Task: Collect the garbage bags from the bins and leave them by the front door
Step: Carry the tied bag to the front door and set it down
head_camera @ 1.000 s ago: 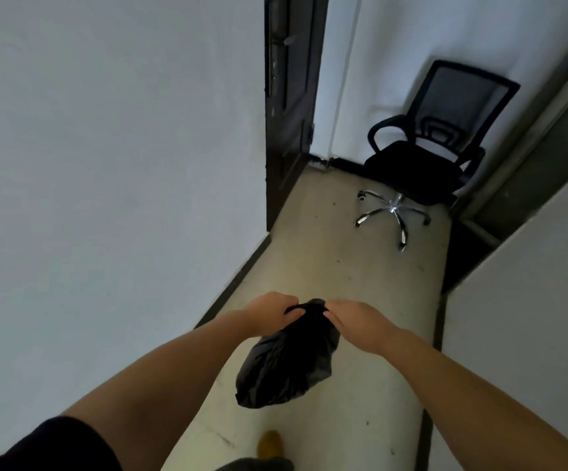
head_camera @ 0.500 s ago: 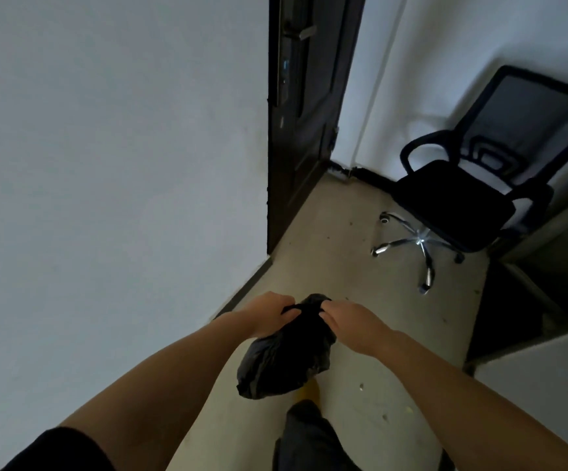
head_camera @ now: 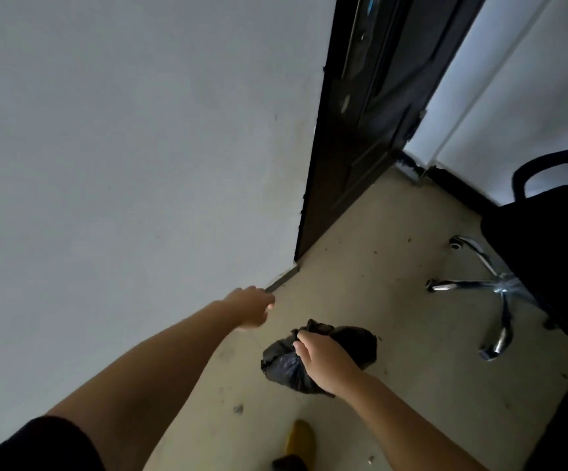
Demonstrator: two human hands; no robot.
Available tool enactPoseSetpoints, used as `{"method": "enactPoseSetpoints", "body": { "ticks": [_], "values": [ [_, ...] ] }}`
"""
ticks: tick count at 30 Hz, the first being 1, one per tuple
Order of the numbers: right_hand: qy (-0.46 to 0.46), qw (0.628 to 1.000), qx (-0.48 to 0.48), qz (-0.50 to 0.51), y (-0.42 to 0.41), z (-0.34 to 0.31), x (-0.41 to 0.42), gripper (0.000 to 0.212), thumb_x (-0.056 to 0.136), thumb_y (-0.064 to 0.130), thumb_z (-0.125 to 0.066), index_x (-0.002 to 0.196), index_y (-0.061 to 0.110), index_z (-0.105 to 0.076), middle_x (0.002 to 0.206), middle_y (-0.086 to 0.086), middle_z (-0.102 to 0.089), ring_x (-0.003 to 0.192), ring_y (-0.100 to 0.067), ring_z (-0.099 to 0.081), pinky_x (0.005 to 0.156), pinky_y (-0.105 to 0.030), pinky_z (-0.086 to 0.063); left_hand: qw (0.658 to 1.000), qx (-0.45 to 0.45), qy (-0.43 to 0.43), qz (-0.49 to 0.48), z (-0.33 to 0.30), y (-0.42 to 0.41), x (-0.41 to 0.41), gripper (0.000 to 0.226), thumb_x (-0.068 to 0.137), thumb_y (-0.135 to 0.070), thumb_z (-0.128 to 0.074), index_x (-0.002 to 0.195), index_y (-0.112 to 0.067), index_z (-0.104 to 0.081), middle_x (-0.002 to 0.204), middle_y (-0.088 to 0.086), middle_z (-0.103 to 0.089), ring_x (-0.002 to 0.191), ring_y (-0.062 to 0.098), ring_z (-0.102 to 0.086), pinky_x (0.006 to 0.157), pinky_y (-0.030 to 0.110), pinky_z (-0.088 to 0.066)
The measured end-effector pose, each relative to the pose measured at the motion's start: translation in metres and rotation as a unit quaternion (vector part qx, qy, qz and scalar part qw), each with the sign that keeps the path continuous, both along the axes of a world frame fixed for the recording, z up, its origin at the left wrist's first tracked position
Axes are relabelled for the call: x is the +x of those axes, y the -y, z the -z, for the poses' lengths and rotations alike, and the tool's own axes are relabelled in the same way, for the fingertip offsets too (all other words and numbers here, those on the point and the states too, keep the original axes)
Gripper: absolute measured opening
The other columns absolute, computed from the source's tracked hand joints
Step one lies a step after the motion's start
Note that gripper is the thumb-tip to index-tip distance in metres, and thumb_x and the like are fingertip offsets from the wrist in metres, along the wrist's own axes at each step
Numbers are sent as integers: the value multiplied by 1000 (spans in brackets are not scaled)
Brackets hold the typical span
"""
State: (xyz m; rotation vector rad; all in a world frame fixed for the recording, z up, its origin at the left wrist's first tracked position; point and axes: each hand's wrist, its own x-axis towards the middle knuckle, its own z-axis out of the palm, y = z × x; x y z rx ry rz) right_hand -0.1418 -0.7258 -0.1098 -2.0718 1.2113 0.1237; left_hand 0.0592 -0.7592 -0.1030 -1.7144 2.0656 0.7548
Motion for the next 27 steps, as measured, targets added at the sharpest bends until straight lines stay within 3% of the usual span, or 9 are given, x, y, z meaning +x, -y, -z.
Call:
{"method": "enactPoseSetpoints", "body": {
  "ticks": [3,6,9,12,15,17,20,23,27],
  "values": [
    [3,1000,-19,7,28,57,15,28,101,30,-31,89,14,-50,88,-5,-63,79,-17,-58,64,-22,-30,989,-83,105,58,48,36,37,35,96,-19,-36,129,-16,-48,129,8,-53,118,24,-48,102,38,-36],
    [12,999,-44,18,50,109,24,26,101,29,-31,83,18,-45,70,8,-50,61,-4,-46,59,-22,-30,965,-143,185,117,88,45,86,36,95,-18,-37,129,-15,-49,136,9,-48,130,26,-40,115,43,-19],
    [13,997,-75,29,65,161,30,29,101,28,-31,73,24,-33,62,13,-33,54,0,-33,57,-24,-26,915,-265,220,210,105,37,128,26,81,-16,-61,105,-12,-70,117,11,-65,118,27,-57,112,42,-32],
    [36,994,-101,37,72,213,40,29,101,30,-32,93,11,-53,71,9,-50,67,-12,-50,65,-25,-30,879,-326,232,260,115,31,140,12,73,-8,-63,79,-7,-74,95,14,-72,98,32,-67,103,47,-42],
    [8,996,-90,-5,73,264,52,39,102,31,-29,117,5,-54,104,-9,-64,100,-28,-60,78,-32,-43,837,-407,249,269,129,33,141,34,85,-10,-37,72,-9,-68,89,11,-68,90,31,-65,107,43,-35],
    [2,994,-106,-35,72,297,55,33,102,30,-29,101,9,-54,81,-1,-57,82,-26,-60,71,-35,-44,812,-444,264,271,135,35,143,37,88,-10,-31,70,-11,-64,85,10,-66,87,31,-63,107,41,-29],
    [-23,984,-160,-75,73,343,55,30,102,32,-28,86,14,-46,62,10,-35,52,-11,-37,48,-27,-30,782,-473,288,287,143,40,145,38,91,-11,-27,70,-11,-59,82,9,-62,86,31,-61,109,41,-27],
    [-64,976,-170,-120,69,375,52,29,102,33,-26,84,16,-42,60,8,-34,48,-8,-31,44,-25,-20,763,-485,304,299,147,42,149,32,90,-12,-31,71,-11,-58,81,9,-60,88,31,-59,107,42,-31],
    [-97,979,-135,-121,58,391,44,30,103,32,-25,89,15,-46,63,7,-36,51,-12,-35,45,-27,-24,767,-480,301,301,142,44,151,32,89,-14,-31,74,-11,-59,82,10,-59,89,32,-57,106,41,-30]
  ]
}}
